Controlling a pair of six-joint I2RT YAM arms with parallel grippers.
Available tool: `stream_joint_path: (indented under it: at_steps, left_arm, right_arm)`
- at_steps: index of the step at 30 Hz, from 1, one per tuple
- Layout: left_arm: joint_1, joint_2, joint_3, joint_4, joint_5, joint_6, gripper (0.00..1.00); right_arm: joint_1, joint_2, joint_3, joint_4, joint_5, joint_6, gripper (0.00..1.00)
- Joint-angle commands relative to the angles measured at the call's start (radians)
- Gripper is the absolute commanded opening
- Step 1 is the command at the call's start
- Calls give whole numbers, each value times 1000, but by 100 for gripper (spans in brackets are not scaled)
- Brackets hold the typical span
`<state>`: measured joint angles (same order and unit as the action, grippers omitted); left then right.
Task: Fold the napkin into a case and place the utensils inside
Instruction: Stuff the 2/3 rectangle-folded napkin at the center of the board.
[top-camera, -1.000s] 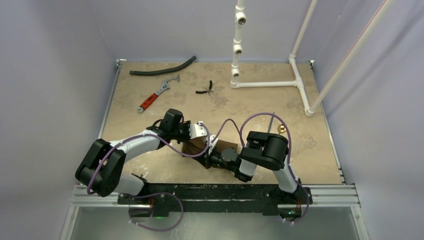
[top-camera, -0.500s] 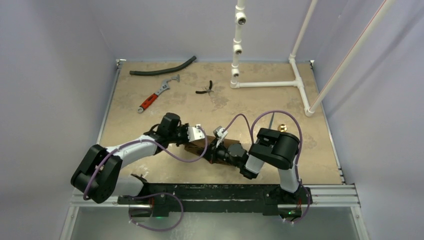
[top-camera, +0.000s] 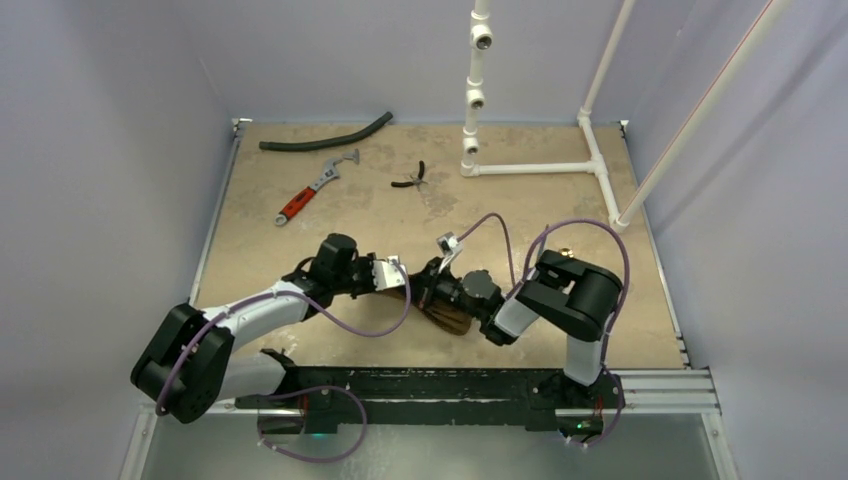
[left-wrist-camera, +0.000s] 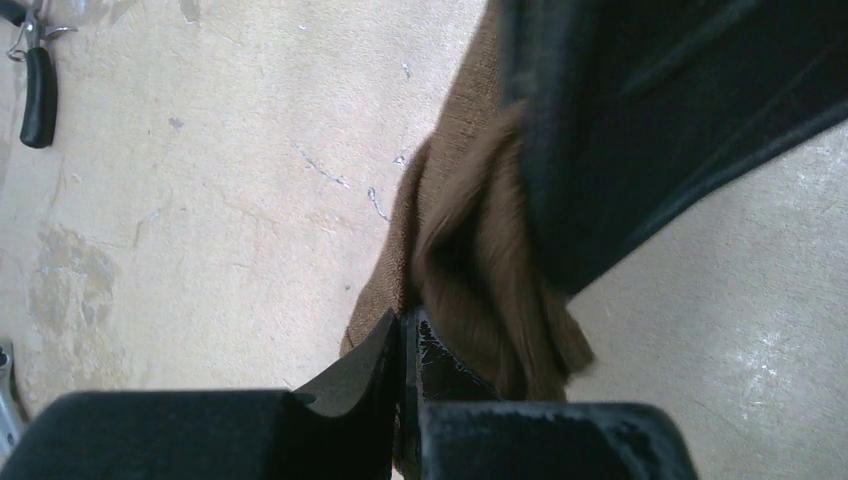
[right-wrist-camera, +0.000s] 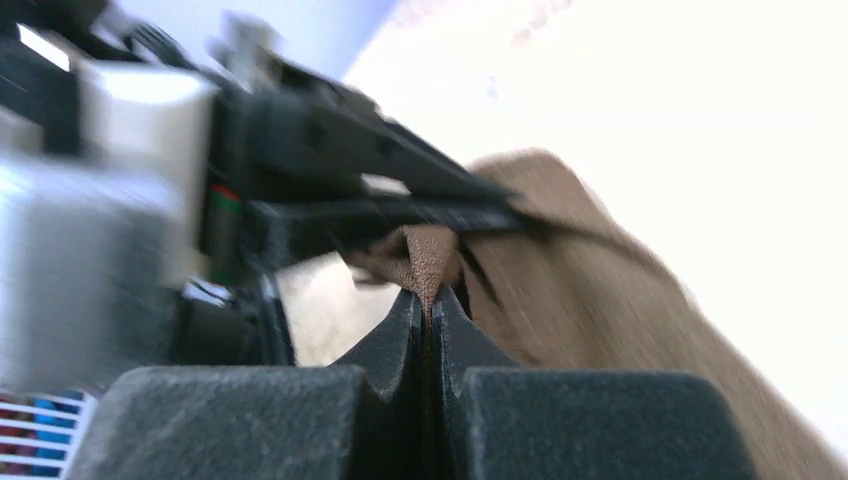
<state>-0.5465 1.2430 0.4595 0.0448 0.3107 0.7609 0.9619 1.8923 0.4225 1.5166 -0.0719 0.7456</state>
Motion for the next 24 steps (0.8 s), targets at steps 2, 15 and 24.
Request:
stream_joint_path:
  at_steps: [2,15,24]
  left_arm:
    - [-9,-28,-12,35,36,-33,0]
    - [-10,-54,-17,5,61,-1,0]
    - [-86,-148,-101,10,59,154,0]
  right_arm:
    - [-8,-122,142,-116,-10,41,0]
    - [-46,0,234,-420,-196,19,0]
    - [-36,-53,192,-424,-288,-100,0]
